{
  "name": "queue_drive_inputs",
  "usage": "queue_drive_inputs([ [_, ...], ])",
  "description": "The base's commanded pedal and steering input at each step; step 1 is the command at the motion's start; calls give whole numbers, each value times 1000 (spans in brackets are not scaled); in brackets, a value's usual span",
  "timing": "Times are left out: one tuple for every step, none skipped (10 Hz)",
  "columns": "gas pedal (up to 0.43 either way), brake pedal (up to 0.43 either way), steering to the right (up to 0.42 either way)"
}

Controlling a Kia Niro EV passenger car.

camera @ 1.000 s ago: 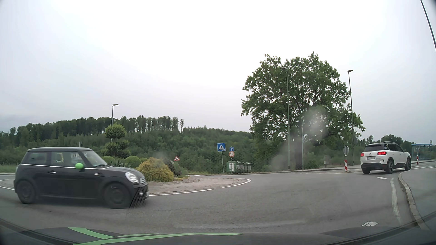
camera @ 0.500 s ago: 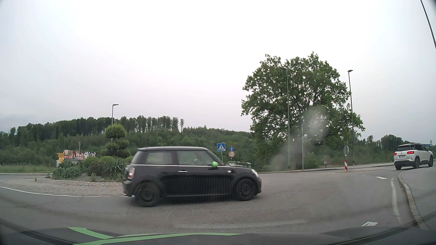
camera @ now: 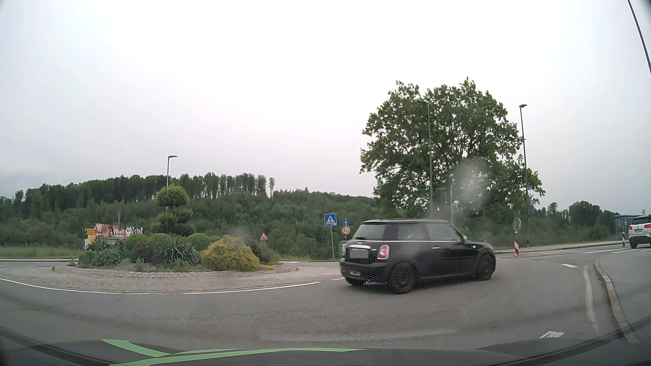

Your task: Follow the waypoints while adhering to traffic rules and regulations

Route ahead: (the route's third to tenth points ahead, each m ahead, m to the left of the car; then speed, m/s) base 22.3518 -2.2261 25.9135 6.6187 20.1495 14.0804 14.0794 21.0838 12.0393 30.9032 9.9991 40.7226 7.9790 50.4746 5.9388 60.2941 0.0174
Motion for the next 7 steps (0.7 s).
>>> queue_drive_inputs([
  [0, 220, 80],
  [0, 220, 80],
  [0, 220, 79],
  [0, 220, 80],
  [0, 220, 80],
  [0, 207, 80],
  [0, 195, 80],
])
